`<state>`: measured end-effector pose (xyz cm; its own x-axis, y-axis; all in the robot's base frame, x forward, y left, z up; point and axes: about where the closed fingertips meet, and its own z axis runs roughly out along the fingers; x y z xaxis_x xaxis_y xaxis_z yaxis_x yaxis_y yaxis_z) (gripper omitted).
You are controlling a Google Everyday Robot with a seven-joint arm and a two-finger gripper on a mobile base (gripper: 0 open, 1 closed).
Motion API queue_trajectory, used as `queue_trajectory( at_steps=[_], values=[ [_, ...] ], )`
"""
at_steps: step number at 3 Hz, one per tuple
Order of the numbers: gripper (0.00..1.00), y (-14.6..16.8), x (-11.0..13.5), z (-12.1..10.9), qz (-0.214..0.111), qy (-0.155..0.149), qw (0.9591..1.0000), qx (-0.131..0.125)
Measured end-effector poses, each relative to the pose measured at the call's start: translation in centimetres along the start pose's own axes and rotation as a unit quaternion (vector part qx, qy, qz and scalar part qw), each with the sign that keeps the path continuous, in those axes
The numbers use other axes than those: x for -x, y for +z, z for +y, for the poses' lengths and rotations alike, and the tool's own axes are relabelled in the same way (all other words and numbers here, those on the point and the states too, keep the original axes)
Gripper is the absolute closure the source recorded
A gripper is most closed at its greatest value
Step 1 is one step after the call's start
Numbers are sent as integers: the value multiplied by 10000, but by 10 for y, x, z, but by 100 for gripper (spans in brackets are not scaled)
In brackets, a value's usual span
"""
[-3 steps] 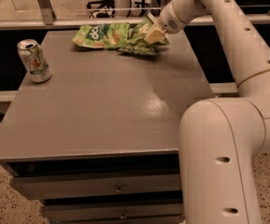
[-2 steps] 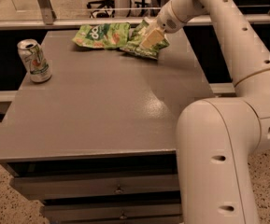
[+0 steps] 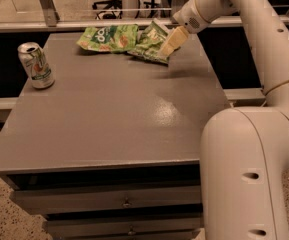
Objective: Move green jalapeno chip bag near green rice chip bag
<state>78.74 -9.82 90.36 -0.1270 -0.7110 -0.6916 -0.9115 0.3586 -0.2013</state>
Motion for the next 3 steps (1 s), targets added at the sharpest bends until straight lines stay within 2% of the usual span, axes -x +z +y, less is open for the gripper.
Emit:
queue_trajectory(
  at_steps=[1,2,3],
  values=[
    [0,-31,-2,2,-254,168,9995,-110],
    [0,-102,-37,11,-1238,786,9877,-550],
    [0,-105,-74,15,-1128,1050,9861,-615]
  ],
)
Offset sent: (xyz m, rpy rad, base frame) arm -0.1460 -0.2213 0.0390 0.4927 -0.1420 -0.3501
